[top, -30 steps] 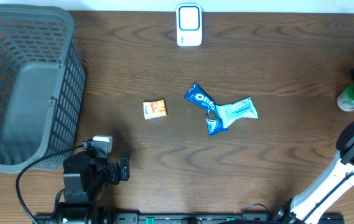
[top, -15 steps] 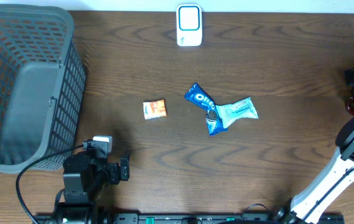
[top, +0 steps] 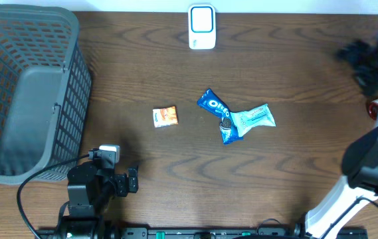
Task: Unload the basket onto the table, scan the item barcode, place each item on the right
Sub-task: 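Return the right gripper to the centre and grasp the blue Oreo pack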
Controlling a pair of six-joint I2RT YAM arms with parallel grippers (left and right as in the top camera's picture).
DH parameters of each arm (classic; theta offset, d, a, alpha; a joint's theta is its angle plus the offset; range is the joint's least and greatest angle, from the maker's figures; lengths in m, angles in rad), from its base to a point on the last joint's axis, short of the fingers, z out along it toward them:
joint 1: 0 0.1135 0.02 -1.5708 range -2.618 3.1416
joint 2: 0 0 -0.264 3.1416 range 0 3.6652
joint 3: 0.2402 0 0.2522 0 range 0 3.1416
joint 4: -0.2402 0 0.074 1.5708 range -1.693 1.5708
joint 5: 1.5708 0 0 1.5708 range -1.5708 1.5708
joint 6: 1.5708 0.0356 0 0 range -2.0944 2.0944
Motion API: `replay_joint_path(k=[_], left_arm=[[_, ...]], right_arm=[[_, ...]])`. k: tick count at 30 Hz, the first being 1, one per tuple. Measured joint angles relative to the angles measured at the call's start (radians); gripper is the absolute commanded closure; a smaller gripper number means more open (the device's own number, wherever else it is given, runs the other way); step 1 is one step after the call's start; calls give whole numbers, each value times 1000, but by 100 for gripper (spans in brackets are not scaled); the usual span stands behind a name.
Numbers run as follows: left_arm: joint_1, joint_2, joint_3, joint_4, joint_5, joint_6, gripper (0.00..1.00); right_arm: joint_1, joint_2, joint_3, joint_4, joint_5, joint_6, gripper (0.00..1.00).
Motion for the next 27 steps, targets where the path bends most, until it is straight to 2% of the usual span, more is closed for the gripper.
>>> replay_joint_path(k=[5,11,15,18,20,22,27], left_arm=[[0,0,0,0,0,0,2],[0,0,0,0,0,0,2],[0,0,0,0,0,0,2],[0,0,0,0,0,0,2],[0,0,0,0,0,0,2],[0,0,0,1,0,0,2],[0,0,0,1,0,0,2]], right_arm=[[281,-9,-11,-17,-11,-90,1],[588,-9,-104,33,93,-134,2],[750,-9,-222,82,145,-146,2],[813,-9,-286,125,198,-150,1],[859,-9,-338,167,261,-154,6],[895,-8,-380,216,326,-169,16],[967,-8,-536,417,462,-249,31]])
